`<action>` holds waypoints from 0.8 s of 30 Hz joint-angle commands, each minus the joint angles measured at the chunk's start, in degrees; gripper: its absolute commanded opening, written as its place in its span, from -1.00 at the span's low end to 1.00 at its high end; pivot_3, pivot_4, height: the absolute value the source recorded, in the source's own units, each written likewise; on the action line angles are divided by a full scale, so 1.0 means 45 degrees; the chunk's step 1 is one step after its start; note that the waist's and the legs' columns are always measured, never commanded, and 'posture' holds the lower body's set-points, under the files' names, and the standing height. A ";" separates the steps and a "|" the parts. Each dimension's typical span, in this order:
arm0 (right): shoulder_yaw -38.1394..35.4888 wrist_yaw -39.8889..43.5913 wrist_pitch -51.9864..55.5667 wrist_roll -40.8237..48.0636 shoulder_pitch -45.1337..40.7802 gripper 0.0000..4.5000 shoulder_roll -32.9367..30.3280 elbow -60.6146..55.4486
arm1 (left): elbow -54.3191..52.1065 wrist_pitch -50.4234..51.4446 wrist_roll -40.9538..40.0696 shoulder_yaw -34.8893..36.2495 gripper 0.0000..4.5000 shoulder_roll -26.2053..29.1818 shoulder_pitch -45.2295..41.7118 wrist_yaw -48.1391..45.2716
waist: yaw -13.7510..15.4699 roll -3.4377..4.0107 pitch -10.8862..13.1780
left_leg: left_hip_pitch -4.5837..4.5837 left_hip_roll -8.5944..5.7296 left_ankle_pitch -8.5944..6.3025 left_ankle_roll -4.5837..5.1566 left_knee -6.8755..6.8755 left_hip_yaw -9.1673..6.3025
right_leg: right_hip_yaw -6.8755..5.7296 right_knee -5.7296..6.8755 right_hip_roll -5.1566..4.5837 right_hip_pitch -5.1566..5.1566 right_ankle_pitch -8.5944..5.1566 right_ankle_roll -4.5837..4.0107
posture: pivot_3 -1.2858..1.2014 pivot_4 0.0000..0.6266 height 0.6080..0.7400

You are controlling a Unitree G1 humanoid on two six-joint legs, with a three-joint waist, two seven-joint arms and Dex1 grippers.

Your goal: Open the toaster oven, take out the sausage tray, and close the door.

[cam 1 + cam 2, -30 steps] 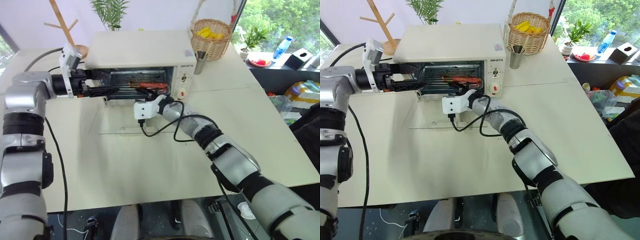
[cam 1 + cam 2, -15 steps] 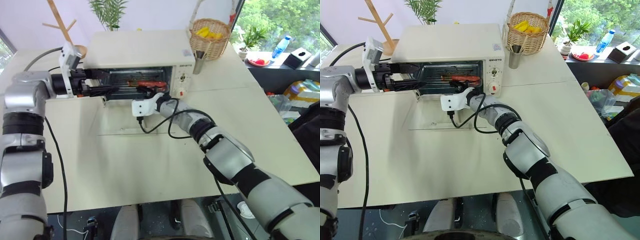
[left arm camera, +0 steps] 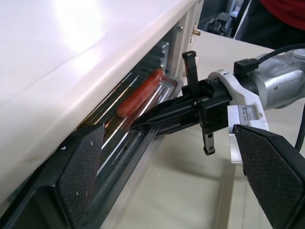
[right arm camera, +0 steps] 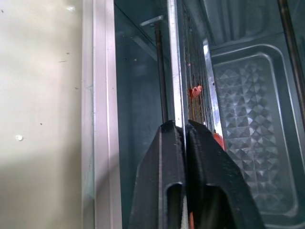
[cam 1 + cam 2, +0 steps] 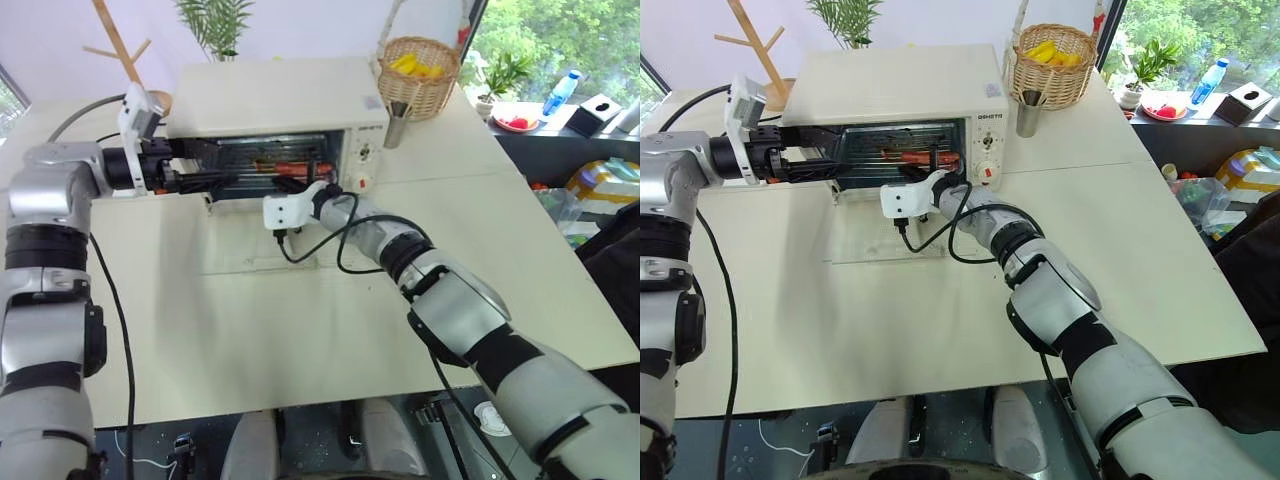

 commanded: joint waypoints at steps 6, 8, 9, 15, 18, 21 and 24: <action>-0.0083 -0.0072 -0.0384 0.0105 -0.0182 -0.96 -0.0097 -0.0739 | -0.0095 -0.0212 0.0038 0.0220 1.00 0.0052 -0.0325 -0.0067 | 0.0007 0.0000 0.0000 | 0.0000 0.0000 0.0000 0.0000 0.0000 0.0002 | 0.0003 0.0001 0.0000 -0.0002 0.0000 0.0000 | 0.03 -0.52 0.91; -0.0095 -0.0010 -0.0475 0.0132 -0.0061 -0.96 -0.0182 -0.1000 | 0.0034 -0.0282 0.0085 0.0191 1.00 0.0020 -0.0391 -0.0076 | 0.0010 0.0000 0.0000 | -0.0001 0.0000 0.0000 0.0000 -0.0001 0.0003 | 0.0004 0.0001 0.0000 -0.0001 0.0000 0.0000 | 0.03 -0.52 0.91; -0.0119 0.0048 -0.0532 0.0170 0.0030 -0.96 -0.0238 -0.1202 | 0.0107 -0.0316 0.0109 0.0177 1.00 0.0001 -0.0435 -0.0083 | 0.0012 0.0000 0.0000 | -0.0001 0.0000 0.0000 0.0000 -0.0001 0.0004 | 0.0004 0.0002 0.0000 -0.0001 0.0000 0.0000 | 0.03 -0.52 0.91; -0.0250 0.0754 -0.0617 0.0375 0.1058 -0.96 -0.0814 -0.3395 | 0.0725 -0.0629 0.0351 0.0117 1.00 -0.0160 -0.0722 -0.0169 | 0.0037 0.0000 0.0000 | -0.0010 -0.0001 0.0000 0.0000 0.0001 0.0007 | 0.0004 0.0007 -0.0001 -0.0002 0.0001 0.0001 | 0.03 -0.52 0.91; -0.0350 0.1298 -0.0375 0.0463 0.1904 -0.96 -0.1228 -0.5041 | 0.1027 -0.0781 0.0477 0.0088 1.00 -0.0245 -0.0851 -0.0240 | 0.0035 0.0000 0.0000 | -0.0010 -0.0001 0.0000 0.0000 0.0001 0.0008 | 0.0004 0.0006 -0.0001 -0.0002 0.0001 0.0002 | 0.03 -0.52 0.91; -0.0455 0.1831 -0.0009 0.0535 0.2742 -0.96 -0.1630 -0.6676 | 0.1292 -0.0908 0.0587 0.0059 1.00 -0.0334 -0.0984 -0.0320 | 0.0037 0.0000 0.0000 | -0.0007 -0.0001 0.0000 0.0000 0.0004 0.0005 | 0.0004 0.0006 0.0001 -0.0003 0.0001 0.0002 | 0.03 -0.52 0.91; -0.0539 0.2339 0.0324 0.0520 0.3676 -0.96 -0.2119 -0.8366 | 0.1595 -0.1049 0.0723 0.0018 1.00 -0.0436 -0.1143 -0.0418 | 0.0051 -0.0001 -0.0001 | -0.0008 -0.0001 0.0000 0.0000 0.0012 0.0003 | 0.0003 0.0005 0.0001 -0.0003 0.0001 0.0002 | 0.03 -0.52 0.91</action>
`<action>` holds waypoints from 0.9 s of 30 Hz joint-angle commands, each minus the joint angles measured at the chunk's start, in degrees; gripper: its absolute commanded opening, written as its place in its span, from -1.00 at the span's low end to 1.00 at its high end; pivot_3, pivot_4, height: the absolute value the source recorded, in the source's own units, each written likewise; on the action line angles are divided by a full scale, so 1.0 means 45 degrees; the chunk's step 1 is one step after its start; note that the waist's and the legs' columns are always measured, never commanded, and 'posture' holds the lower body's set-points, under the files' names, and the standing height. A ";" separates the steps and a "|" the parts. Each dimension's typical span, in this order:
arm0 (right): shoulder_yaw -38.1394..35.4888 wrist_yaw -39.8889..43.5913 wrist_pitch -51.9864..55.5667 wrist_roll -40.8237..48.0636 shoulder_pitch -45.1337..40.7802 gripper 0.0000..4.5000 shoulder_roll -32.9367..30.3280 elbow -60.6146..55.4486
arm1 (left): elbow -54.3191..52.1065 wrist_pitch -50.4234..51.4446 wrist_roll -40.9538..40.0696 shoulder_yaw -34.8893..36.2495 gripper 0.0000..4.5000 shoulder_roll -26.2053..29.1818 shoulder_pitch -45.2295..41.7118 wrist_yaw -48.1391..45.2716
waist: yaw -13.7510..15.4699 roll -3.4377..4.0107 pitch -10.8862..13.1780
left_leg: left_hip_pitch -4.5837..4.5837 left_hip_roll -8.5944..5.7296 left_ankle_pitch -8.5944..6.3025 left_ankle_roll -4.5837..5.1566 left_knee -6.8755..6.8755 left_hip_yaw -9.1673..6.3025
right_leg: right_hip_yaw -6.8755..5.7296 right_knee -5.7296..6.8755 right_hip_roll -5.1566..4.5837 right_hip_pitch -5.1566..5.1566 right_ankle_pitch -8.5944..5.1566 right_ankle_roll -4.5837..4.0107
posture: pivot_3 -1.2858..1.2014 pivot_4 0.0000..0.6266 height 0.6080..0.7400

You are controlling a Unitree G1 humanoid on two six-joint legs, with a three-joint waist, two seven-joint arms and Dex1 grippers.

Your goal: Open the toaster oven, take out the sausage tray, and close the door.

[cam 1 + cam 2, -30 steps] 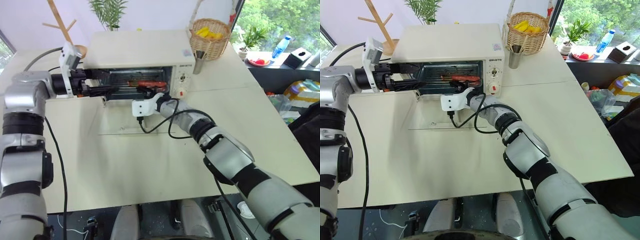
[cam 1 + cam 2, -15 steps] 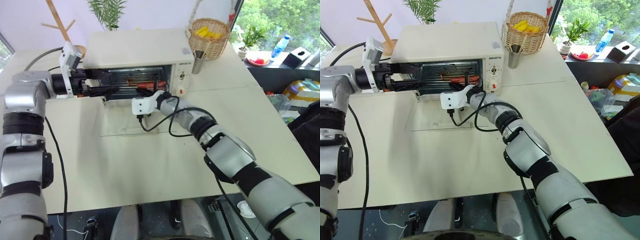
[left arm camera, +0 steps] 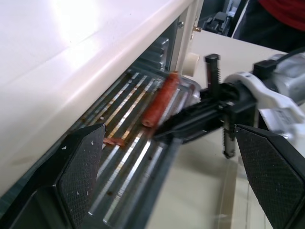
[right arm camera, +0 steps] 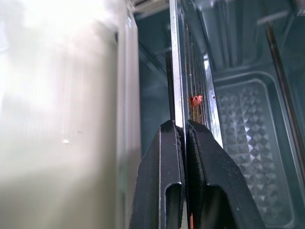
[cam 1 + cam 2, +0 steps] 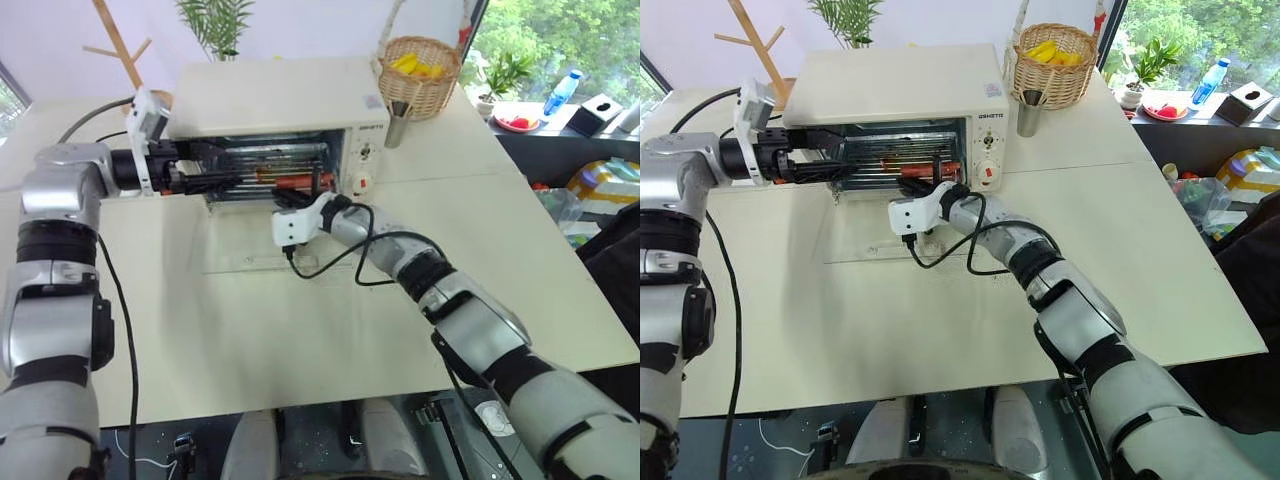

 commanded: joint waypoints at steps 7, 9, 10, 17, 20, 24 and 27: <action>-0.0829 0.1310 0.0623 0.0371 0.2373 -0.96 -0.1313 -0.5313 | 0.0751 -0.0606 0.0421 0.0052 1.00 -0.0114 -0.0817 -0.0353 | 0.0066 -0.0003 -0.0002 | 0.0000 -0.0001 0.0000 0.0000 0.0013 0.0000 | -0.0001 -0.0005 -0.0001 0.0002 0.0000 0.0000 | 0.03 -0.52 0.91; -0.0998 0.1452 0.0586 0.0371 0.2863 -0.96 -0.1709 -0.6120 | 0.0817 -0.0629 0.0464 0.0031 1.00 -0.0134 -0.0803 -0.0457 | 0.0106 -0.0003 -0.0002 | -0.0002 -0.0002 0.0000 0.0000 0.0014 0.0000 | -0.0001 -0.0008 -0.0001 0.0002 0.0000 0.0000 | 0.03 -0.52 0.91; -0.1069 0.1539 0.0570 0.0392 0.3073 -0.96 -0.1874 -0.6457 | 0.0840 -0.0631 0.0483 0.0030 1.00 -0.0141 -0.0797 -0.0495 | 0.0111 -0.0004 -0.0002 | -0.0003 -0.0002 0.0000 0.0000 0.0015 0.0000 | -0.0001 -0.0009 -0.0002 0.0003 0.0000 0.0001 | 0.03 -0.52 0.91; -0.1286 0.2033 0.0354 0.0479 0.3874 -0.96 -0.2685 -0.7892 | 0.0972 -0.0630 0.0614 0.0071 1.00 -0.0179 -0.0812 -0.0628 | 0.0122 -0.0006 -0.0002 | -0.0001 -0.0003 0.0000 0.0001 0.0025 -0.0003 | -0.0001 -0.0001 -0.0002 0.0004 0.0000 0.0001 | 0.03 -0.52 0.91; -0.1330 0.2215 0.0402 0.0607 0.3985 -0.96 -0.2776 -0.8055 | 0.0945 -0.0602 0.0624 0.0090 1.00 -0.0183 -0.0795 -0.0645 | 0.0126 -0.0008 -0.0001 | -0.0002 -0.0003 0.0000 0.0001 0.0026 0.0000 | -0.0001 -0.0005 -0.0003 0.0005 0.0000 0.0001 | 0.03 -0.52 0.91; -0.1381 0.2531 0.0306 0.0736 0.4331 -0.96 -0.3024 -0.8507 | 0.0539 -0.0346 0.0504 0.0175 1.00 -0.0035 -0.0586 -0.0764 | 0.0140 -0.0009 -0.0001 | -0.0002 -0.0003 0.0000 0.0001 0.0026 -0.0001 | -0.0002 -0.0003 -0.0003 0.0005 0.0000 0.0001 | 0.03 -0.52 0.91; -0.1453 0.2645 0.0240 0.0770 0.4516 -0.96 -0.3209 -0.8710 | 0.0014 0.0162 0.0257 0.0351 1.00 0.0161 -0.0375 -0.0868 | 0.0156 -0.0010 -0.0001 | -0.0002 -0.0003 -0.0001 0.0001 0.0028 -0.0001 | -0.0001 -0.0005 -0.0003 0.0007 0.0000 0.0001 | 0.03 -0.52 0.91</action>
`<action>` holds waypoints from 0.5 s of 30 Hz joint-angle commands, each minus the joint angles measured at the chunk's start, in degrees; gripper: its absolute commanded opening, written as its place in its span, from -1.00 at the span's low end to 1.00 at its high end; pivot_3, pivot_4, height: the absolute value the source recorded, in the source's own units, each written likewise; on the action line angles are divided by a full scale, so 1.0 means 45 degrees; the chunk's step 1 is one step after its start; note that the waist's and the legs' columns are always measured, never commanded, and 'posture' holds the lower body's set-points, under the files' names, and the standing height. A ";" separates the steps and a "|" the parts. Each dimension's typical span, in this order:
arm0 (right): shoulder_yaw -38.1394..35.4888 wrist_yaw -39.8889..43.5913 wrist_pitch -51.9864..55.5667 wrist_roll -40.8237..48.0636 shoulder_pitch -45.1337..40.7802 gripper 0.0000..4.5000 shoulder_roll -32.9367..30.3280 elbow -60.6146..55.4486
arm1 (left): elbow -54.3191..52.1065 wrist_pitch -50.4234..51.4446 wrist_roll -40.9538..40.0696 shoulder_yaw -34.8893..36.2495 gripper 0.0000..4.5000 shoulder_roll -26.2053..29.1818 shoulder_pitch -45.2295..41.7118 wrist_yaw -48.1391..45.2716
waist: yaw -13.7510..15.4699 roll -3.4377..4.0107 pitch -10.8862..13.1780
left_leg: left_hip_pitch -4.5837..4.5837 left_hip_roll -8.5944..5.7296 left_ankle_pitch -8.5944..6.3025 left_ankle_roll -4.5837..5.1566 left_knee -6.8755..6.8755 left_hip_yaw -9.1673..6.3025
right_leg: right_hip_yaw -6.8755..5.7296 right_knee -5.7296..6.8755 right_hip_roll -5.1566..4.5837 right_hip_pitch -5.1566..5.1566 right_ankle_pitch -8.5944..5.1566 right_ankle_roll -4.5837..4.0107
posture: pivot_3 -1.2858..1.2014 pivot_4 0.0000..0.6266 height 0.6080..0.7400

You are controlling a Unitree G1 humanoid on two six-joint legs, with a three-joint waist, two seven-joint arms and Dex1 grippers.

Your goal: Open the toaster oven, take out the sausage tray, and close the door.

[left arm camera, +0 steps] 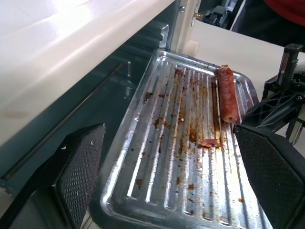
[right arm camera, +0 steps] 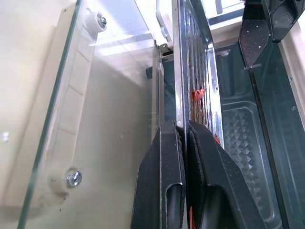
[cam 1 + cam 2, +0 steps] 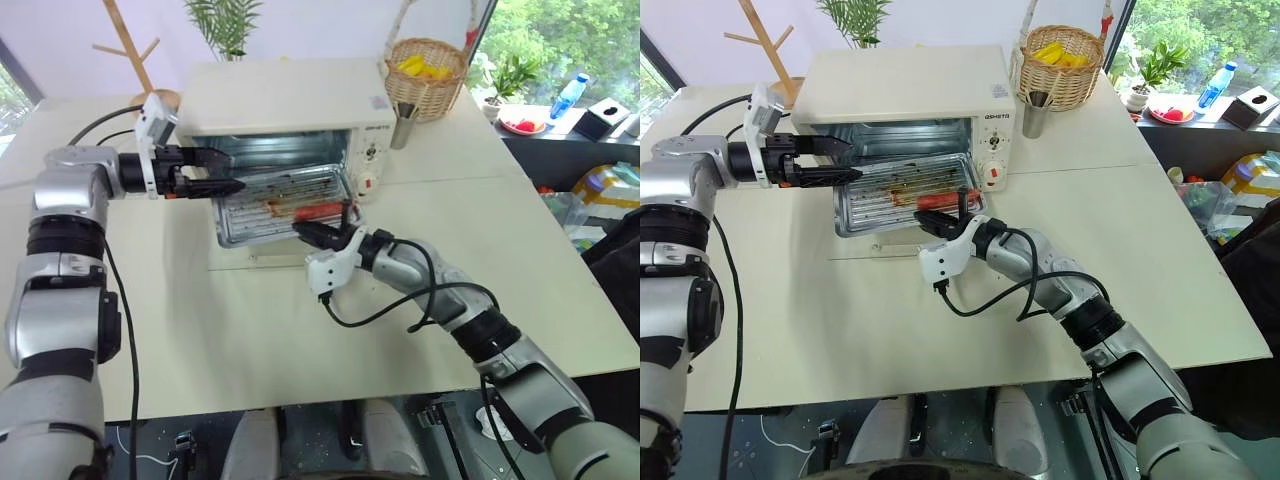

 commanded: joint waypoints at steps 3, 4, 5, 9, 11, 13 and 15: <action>-0.0683 0.0118 -0.0242 0.0307 0.0230 -0.96 -0.0427 -0.0984 | -0.2272 0.1723 -0.1018 0.0745 1.00 0.0945 0.0547 -0.0433 | -0.0020 0.0000 0.0000 | 0.0002 0.0001 0.0000 0.0000 0.0000 -0.0001 | 0.0000 0.0001 0.0001 0.0000 0.0000 0.0000 | 0.03 -0.52 0.91; -0.0747 0.0180 -0.0270 0.0343 0.0322 -0.96 -0.0529 -0.1123 | -0.2959 0.2337 -0.1333 0.0902 1.00 0.1244 0.0884 -0.0544 | -0.0030 0.0000 0.0000 | 0.0001 0.0002 0.0000 0.0000 -0.0001 -0.0001 | 0.0001 0.0002 0.0001 0.0000 0.0000 0.0000 | 0.03 -0.52 0.91; -0.0796 0.0249 -0.0300 0.0375 0.0418 -0.96 -0.0629 -0.1266 | -0.3568 0.2827 -0.1619 0.1054 1.00 0.1520 0.1238 -0.0614 | -0.0049 0.0000 0.0000 | 0.0001 0.0002 0.0000 0.0000 -0.0001 -0.0001 | 0.0001 0.0001 0.0001 0.0000 0.0000 0.0000 | 0.03 -0.52 0.91; -0.0951 0.0460 -0.0545 0.0529 0.0735 -0.96 -0.1044 -0.1871 | -0.5578 0.5600 -0.3052 0.2147 1.00 0.2539 0.2733 -0.0183 | -0.0083 0.0000 0.0001 | 0.0004 0.0005 0.0000 0.0000 -0.0004 -0.0001 | 0.0006 0.0000 0.0000 0.0000 -0.0002 0.0000 | 0.03 -0.52 0.91; -0.1073 0.0526 -0.0651 0.0637 0.0854 -0.96 -0.1203 -0.2070 | -0.6589 0.7199 -0.3891 0.2881 1.00 0.2973 0.3670 0.0223 | -0.0035 -0.0002 0.0001 | 0.0006 0.0005 0.0000 0.0000 0.0000 -0.0004 | 0.0005 0.0003 -0.0001 0.0003 -0.0002 0.0001 | 0.03 -0.52 0.91; -0.1189 0.0590 -0.0721 0.0756 0.0954 -0.96 -0.1330 -0.2199 | -0.7472 0.8783 -0.4776 0.3703 1.00 0.3213 0.4556 0.0732 | -0.0016 -0.0002 0.0001 | 0.0010 0.0005 0.0000 0.0000 0.0007 -0.0006 | 0.0006 0.0003 -0.0003 0.0014 -0.0002 0.0002 | 0.03 -0.52 0.91; -0.1308 0.0678 -0.0862 0.0920 0.1035 -0.96 -0.1447 -0.2333 | -0.8561 1.0636 -0.5804 0.4879 1.00 0.3099 0.5809 0.1545 | -0.0001 -0.0003 0.0001 | 0.0011 0.0005 0.0000 0.0000 0.0007 -0.0009 | 0.0006 0.0002 -0.0005 0.0016 -0.0003 0.0003 | 0.03 -0.52 0.91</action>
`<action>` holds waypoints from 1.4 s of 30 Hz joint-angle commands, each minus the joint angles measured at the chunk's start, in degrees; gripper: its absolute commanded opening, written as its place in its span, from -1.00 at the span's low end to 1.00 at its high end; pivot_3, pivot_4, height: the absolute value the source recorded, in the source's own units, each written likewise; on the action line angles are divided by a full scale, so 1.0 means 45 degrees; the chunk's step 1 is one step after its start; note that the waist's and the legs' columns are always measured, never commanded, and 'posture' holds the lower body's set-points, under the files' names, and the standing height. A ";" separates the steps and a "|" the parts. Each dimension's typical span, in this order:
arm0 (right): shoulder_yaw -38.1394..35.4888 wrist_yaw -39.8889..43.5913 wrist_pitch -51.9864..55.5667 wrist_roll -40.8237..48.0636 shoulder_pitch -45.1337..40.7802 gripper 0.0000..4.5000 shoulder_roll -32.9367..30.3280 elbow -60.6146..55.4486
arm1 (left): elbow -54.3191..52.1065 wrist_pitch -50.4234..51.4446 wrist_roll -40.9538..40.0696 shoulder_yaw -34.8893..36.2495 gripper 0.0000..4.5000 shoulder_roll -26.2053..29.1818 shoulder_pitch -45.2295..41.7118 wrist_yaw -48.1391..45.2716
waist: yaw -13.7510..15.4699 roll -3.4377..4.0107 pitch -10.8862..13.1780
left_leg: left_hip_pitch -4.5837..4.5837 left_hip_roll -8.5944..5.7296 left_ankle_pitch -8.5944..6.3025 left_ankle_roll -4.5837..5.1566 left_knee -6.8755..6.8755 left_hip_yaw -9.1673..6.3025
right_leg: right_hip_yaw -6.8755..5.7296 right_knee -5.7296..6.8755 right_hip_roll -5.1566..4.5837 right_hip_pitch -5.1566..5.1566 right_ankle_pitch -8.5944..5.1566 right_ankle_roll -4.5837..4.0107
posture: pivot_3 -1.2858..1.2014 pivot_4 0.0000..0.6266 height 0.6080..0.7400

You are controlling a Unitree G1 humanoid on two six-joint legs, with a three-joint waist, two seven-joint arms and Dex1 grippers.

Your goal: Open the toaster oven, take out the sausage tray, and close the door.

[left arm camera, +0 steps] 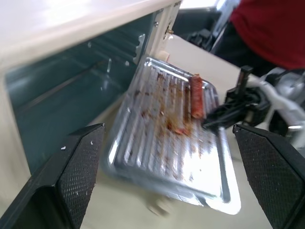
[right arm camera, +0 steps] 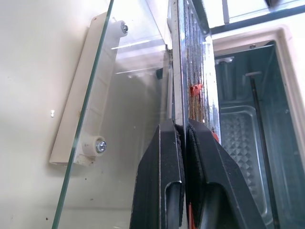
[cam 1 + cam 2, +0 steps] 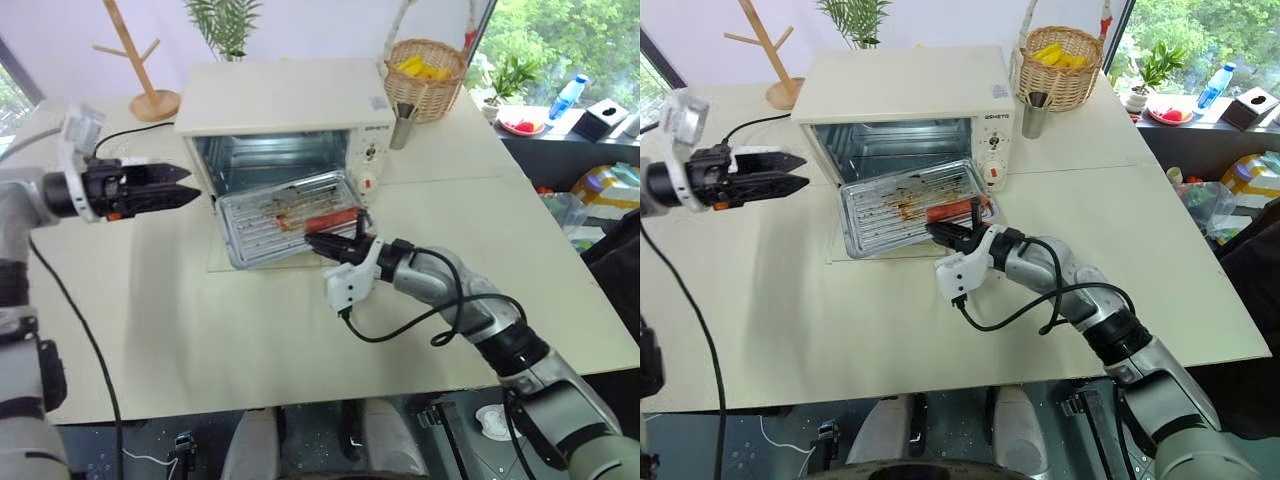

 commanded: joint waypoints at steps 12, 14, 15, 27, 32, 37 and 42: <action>-0.0941 0.0924 -0.1079 0.1637 0.0093 -0.96 -0.0500 -0.1375 | -0.5157 0.7749 -0.5353 0.5644 1.00 -0.4317 0.3738 0.7104 | 0.0253 -0.0019 -0.0010 | 0.0045 -0.0001 0.0000 -0.0001 0.0025 -0.0016 | 0.0006 0.0007 -0.0004 0.0056 0.0001 -0.0002 | 0.03 -0.52 0.91; -0.0921 0.1116 -0.1192 0.1816 0.0152 -0.96 -0.0543 -0.1459 | -0.5000 0.7749 -0.5821 0.5664 1.00 -0.4741 0.3627 0.8001 | 0.0251 -0.0021 -0.0011 | 0.0066 -0.0002 0.0000 -0.0001 0.0023 -0.0017 | 0.0008 0.0007 -0.0008 0.0072 0.0001 -0.0003 | 0.03 -0.52 0.91; -0.0912 0.1213 -0.1246 0.1910 0.0191 -0.96 -0.0572 -0.1512 | -0.4925 0.7749 -0.6102 0.5674 1.00 -0.4866 0.3586 0.8384 | 0.0251 -0.0021 -0.0011 | 0.0068 -0.0002 0.0000 -0.0001 0.0022 -0.0016 | 0.0011 0.0007 -0.0007 0.0074 0.0001 -0.0003 | 0.03 -0.52 0.91; -0.1142 0.1863 -0.1333 0.2412 0.0298 -0.96 -0.0895 -0.1664 | -0.3171 0.7748 -0.8808 0.5160 1.00 -0.6377 0.2552 1.2512 | 0.0253 -0.0023 -0.0012 | 0.0089 -0.0005 -0.0001 -0.0002 0.0014 -0.0014 | 0.0019 0.0007 -0.0009 0.0083 0.0001 -0.0004 | 0.03 -0.52 0.91; -0.1213 0.1939 -0.1204 0.2370 0.0210 -0.96 -0.0754 -0.1693 | -0.2776 0.7748 -0.9939 0.4850 1.00 -0.6834 0.2376 1.3874 | 0.0257 -0.0026 -0.0012 | 0.0097 -0.0005 0.0000 -0.0002 0.0009 -0.0013 | 0.0024 0.0006 -0.0009 0.0085 0.0001 -0.0004 | 0.03 -0.52 0.91; -0.1211 0.1957 -0.1080 0.2306 0.0257 -1.00 -0.0643 -0.1850 | -0.2578 0.7533 -1.1051 0.4586 0.64 -0.6957 0.2459 1.4883 | 0.0255 -0.0026 -0.0012 | 0.0102 -0.0005 -0.0001 -0.0002 0.0004 -0.0013 | 0.0027 0.0005 -0.0010 0.0085 0.0001 -0.0004 | 0.03 -0.52 0.91; -0.1207 0.1990 -0.1024 0.2302 0.0370 -1.00 -0.0637 -0.2028 | -0.2315 0.6962 -1.2248 0.4117 -0.43 -0.6874 0.2635 1.5820 | 0.0265 -0.0026 -0.0012 | 0.0111 -0.0007 0.0000 -0.0003 -0.0003 -0.0011 | 0.0031 0.0003 -0.0010 0.0089 0.0001 -0.0004 | 0.03 -0.52 0.91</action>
